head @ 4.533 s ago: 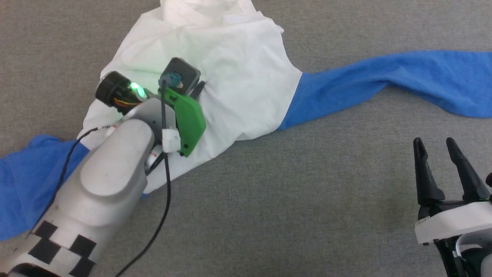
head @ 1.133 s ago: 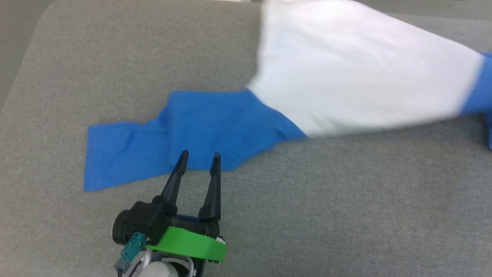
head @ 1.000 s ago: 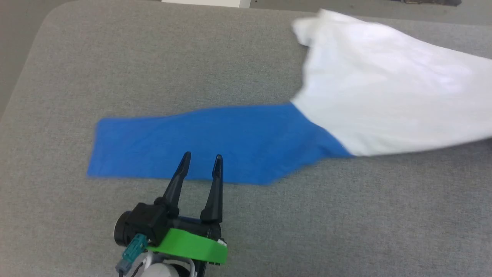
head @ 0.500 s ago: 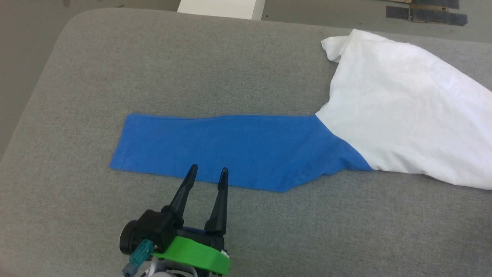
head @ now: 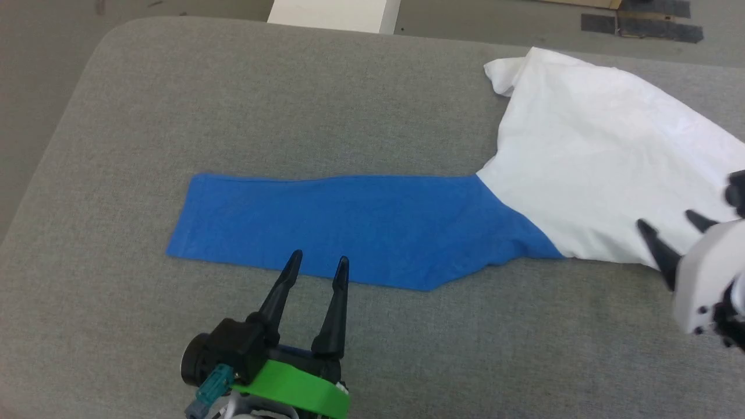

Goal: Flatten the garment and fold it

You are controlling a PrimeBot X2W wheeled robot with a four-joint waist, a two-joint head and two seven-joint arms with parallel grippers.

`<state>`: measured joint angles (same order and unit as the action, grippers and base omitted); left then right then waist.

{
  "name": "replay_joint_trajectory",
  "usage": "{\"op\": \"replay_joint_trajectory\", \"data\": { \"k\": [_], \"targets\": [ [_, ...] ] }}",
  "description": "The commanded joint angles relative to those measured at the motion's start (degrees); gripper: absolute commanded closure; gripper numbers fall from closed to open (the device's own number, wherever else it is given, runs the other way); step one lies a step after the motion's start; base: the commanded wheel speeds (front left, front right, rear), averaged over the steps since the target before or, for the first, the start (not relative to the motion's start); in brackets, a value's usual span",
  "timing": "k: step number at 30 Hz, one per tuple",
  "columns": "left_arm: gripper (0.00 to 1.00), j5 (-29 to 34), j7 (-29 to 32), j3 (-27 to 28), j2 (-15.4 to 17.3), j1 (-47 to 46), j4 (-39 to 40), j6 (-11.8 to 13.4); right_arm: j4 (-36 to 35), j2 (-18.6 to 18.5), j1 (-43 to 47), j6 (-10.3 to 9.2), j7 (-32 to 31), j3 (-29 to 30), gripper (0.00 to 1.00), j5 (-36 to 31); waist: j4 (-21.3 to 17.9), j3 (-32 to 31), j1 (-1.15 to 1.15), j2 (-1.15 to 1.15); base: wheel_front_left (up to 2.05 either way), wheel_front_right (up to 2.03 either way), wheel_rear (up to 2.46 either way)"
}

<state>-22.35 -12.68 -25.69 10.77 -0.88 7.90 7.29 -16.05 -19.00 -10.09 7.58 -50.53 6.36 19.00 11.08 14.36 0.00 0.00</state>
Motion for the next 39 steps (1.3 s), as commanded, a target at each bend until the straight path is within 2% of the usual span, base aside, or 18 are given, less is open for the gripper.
{"op": "replay_joint_trajectory", "data": {
  "k": [1, 4, 8, 13, 14, 15, 16, 20, 25, 29, 34, 39],
  "targets": [
    [0.00, -0.1, 0.0, 0.0, 0.0, -0.1, 0.1, 0.0, 0.8, -0.8, -0.1, -0.09, -0.2, -2.5, 0.00, -0.8, 1.0, 1.3, 0.00, 0.00, 0.00, 0.00, 0.00],
    [0.00, -0.1, -0.2, 0.1, -0.1, -0.7, 0.1, 0.0, 3.9, -2.8, -1.2, -0.09, -0.2, -7.0, 0.00, -1.8, 1.9, 2.5, 0.00, 0.00, 0.00, 0.00, 0.00],
    [0.00, -0.1, -0.4, -0.1, -0.4, -1.7, 0.0, -0.2, 9.7, -8.6, -3.6, -0.09, 0.6, -14.3, 0.00, -3.4, 3.4, 4.2, 0.00, 0.00, 0.00, 0.00, 0.00],
    [0.00, -0.1, -0.8, -0.2, -0.8, -2.6, -0.6, -0.5, 16.1, -12.7, -7.1, -0.09, 4.4, -19.8, 0.00, -3.3, 4.3, 5.7, 0.00, 0.00, 0.00, 0.00, 0.00],
    [0.00, -0.1, -0.8, -0.2, -0.9, -2.7, -0.8, -0.5, 17.2, -12.6, -7.6, -0.09, 5.0, -19.9, 0.56, -3.0, 4.3, 5.8, 0.00, 0.00, 0.00, 0.00, 0.00],
    [0.00, -0.2, -0.9, -0.2, -1.0, -2.9, -1.0, -0.5, 18.4, -12.6, -8.2, -0.09, 5.6, -20.0, 0.95, -2.8, 4.3, 5.9, 0.00, 0.00, 0.00, 0.00, 0.00],
    [0.00, -0.2, -1.0, -0.2, -1.1, -3.0, -1.1, -0.5, 19.1, -12.5, -8.6, -0.09, 6.2, -20.1, 1.00, -2.7, 4.3, 6.0, 0.00, 0.00, 0.00, 0.00, 0.00],
    [0.00, -0.3, -1.2, 0.0, -1.2, -3.1, -1.8, -0.5, 19.3, -9.9, -10.4, -0.09, 9.0, -18.3, 1.00, -0.2, 3.3, 5.1, 0.00, 0.00, 0.00, 0.00, 0.00],
    [0.00, -0.6, -1.4, 0.3, -0.8, -2.5, -2.3, -0.5, 13.0, -7.8, -11.1, -0.09, 7.3, -17.9, 1.00, 6.3, 0.7, 2.2, 0.00, 0.00, 0.00, 0.00, 0.00],
    [0.00, -0.9, -1.4, 0.5, -0.4, -1.6, -2.4, -0.4, 4.6, -8.5, -9.4, -0.09, 1.2, -17.6, 1.00, 12.5, -1.3, -0.7, 0.00, 0.00, 0.00, 0.00, 0.00],
    [0.00, -1.5, -0.9, 0.7, 0.2, 0.0, -1.8, 0.1, -8.2, -9.5, -3.3, -0.09, -9.6, -15.3, 1.00, 21.6, -3.1, -3.7, 0.00, 0.00, 0.00, 0.00, 0.00],
    [0.00, -1.9, -0.5, 1.0, 1.0, 1.7, -0.7, 0.6, -18.8, -6.3, 4.1, -0.09, -20.2, -11.2, 1.00, 30.3, -4.4, -4.5, 0.00, 0.00, 0.00, 0.00, 0.00]
  ]
}}
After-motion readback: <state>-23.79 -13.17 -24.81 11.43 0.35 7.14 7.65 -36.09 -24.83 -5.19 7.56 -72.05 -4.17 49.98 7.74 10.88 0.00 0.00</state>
